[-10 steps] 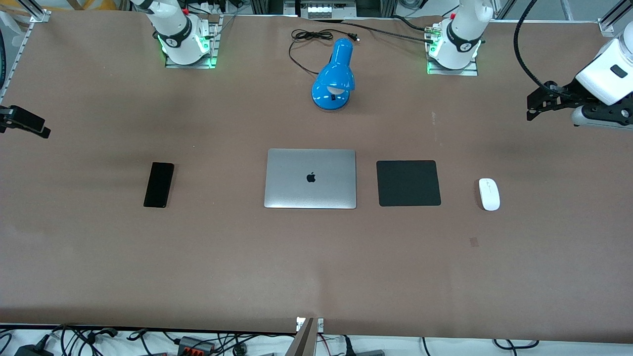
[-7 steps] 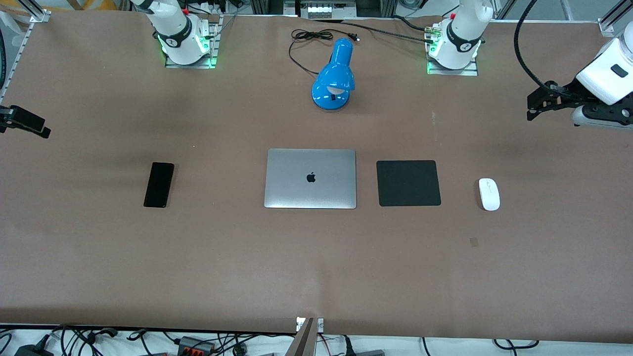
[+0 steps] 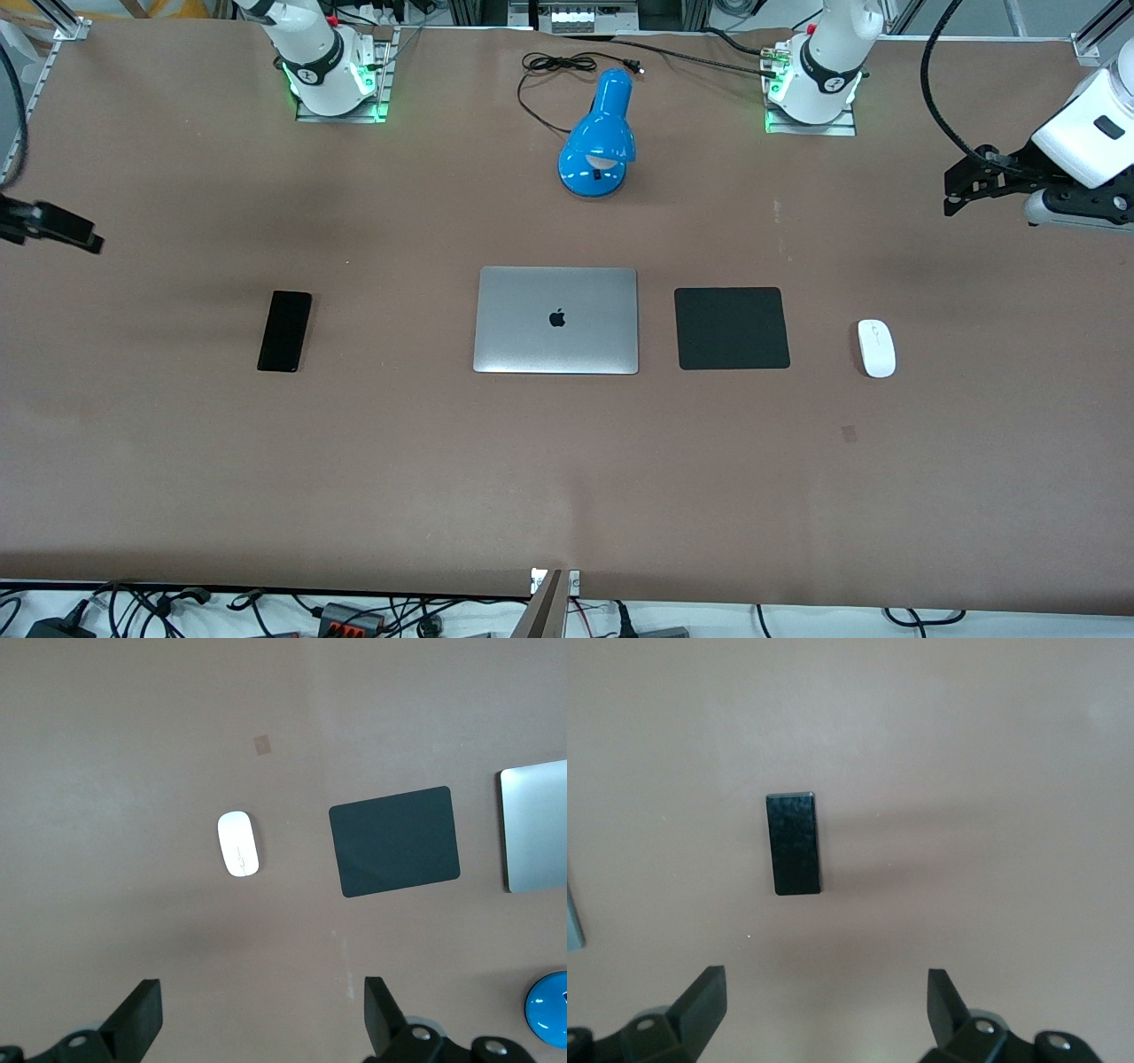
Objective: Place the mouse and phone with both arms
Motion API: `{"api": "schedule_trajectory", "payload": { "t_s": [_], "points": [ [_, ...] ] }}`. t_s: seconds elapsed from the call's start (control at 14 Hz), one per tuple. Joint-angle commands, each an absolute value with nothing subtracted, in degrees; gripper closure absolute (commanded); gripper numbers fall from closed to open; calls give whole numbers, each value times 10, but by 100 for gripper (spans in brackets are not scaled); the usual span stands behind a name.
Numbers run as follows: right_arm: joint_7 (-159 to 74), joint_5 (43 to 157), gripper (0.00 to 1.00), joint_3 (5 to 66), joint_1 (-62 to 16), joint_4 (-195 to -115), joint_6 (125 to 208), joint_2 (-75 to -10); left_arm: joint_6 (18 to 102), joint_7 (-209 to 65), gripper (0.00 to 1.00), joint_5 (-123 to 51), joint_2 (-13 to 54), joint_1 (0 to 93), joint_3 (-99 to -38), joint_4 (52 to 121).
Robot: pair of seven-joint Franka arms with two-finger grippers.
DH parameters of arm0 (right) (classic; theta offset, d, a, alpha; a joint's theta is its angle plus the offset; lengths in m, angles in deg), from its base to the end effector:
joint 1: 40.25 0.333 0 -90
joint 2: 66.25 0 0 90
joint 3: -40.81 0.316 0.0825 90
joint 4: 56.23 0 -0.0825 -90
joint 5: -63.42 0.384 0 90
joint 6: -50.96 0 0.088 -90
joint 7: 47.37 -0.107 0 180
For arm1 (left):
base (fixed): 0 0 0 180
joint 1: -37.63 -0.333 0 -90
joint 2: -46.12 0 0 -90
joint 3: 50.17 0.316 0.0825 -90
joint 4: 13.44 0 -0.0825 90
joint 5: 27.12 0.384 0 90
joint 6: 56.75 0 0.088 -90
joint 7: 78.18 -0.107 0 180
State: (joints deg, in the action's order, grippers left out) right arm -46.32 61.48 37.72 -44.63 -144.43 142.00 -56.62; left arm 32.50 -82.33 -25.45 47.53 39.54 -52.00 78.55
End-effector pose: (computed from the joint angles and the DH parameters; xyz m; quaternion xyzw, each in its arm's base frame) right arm 0.5953 -0.0793 0.5437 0.9965 -0.0545 -0.0605 0.0170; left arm 0.5440 -0.0326 0.6206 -0.9975 0.0688 0.0117 0.0149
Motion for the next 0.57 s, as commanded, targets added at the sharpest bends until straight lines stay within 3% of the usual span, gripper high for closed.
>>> {"api": "schedule_trajectory", "payload": {
  "t_s": [0.0,0.29,0.5],
  "points": [
    [-469,611,0,385,-440,-1432,1431,-485,302,-823,0,-262,457,396,-521,766],
    [-471,616,0,385,-428,-1439,1495,-388,229,-822,0,-261,451,384,-514,767],
    [-529,632,0,386,-407,-1496,1569,-366,230,-826,0,-261,389,370,-512,763]
  ]
}}
